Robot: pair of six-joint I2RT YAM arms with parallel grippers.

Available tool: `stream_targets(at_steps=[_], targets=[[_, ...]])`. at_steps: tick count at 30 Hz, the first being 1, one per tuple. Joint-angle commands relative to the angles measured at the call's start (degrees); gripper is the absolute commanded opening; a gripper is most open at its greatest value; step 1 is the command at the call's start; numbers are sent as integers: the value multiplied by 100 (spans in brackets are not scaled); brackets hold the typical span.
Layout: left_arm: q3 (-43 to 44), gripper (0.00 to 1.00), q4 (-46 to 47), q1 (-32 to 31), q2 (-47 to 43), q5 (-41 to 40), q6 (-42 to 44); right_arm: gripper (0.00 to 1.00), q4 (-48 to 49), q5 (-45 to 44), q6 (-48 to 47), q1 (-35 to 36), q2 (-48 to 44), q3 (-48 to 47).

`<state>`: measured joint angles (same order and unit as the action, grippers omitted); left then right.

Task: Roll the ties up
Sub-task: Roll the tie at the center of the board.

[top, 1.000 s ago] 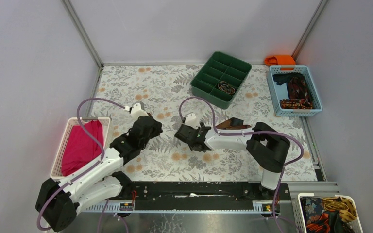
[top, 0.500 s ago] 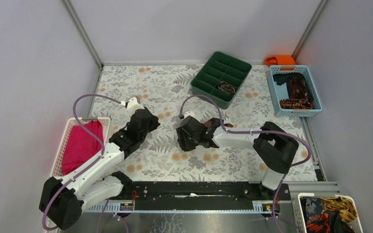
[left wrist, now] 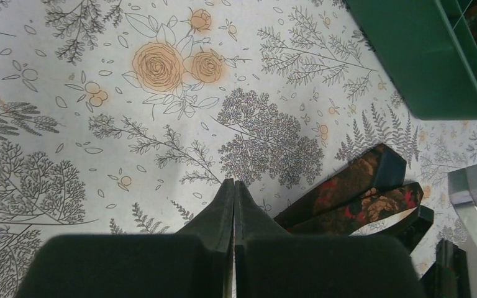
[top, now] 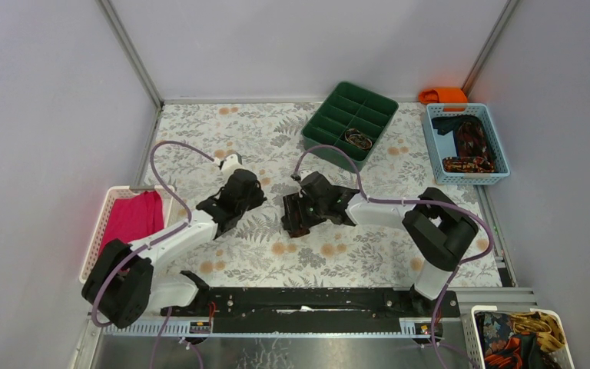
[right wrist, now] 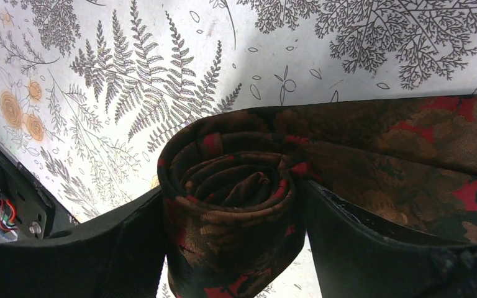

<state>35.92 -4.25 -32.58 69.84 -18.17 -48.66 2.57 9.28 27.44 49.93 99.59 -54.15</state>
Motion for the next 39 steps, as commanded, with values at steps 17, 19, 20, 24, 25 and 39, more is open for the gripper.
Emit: stream_targets(at_steps=[17, 19, 20, 24, 25, 39], targets=[[350, 0, 815, 40, 703, 201, 383, 82, -1260, -473, -874, -198, -357, -587], [351, 0, 845, 41, 742, 200, 392, 83, -1251, -434, -885, -229, -366, -595], [354, 0, 861, 45, 767, 200, 400, 83, -1252, -417, -898, -241, -375, -596], [389, 0, 903, 48, 919, 249, 451, 84, -1352, -540, -986, -316, -457, -631], [408, 0, 912, 50, 961, 268, 462, 84, -1366, -565, -1013, -337, -482, -624], [699, 0, 1147, 50, 1691, 565, 446, 85, -1707, -890, -1307, -760, -1008, -484]])
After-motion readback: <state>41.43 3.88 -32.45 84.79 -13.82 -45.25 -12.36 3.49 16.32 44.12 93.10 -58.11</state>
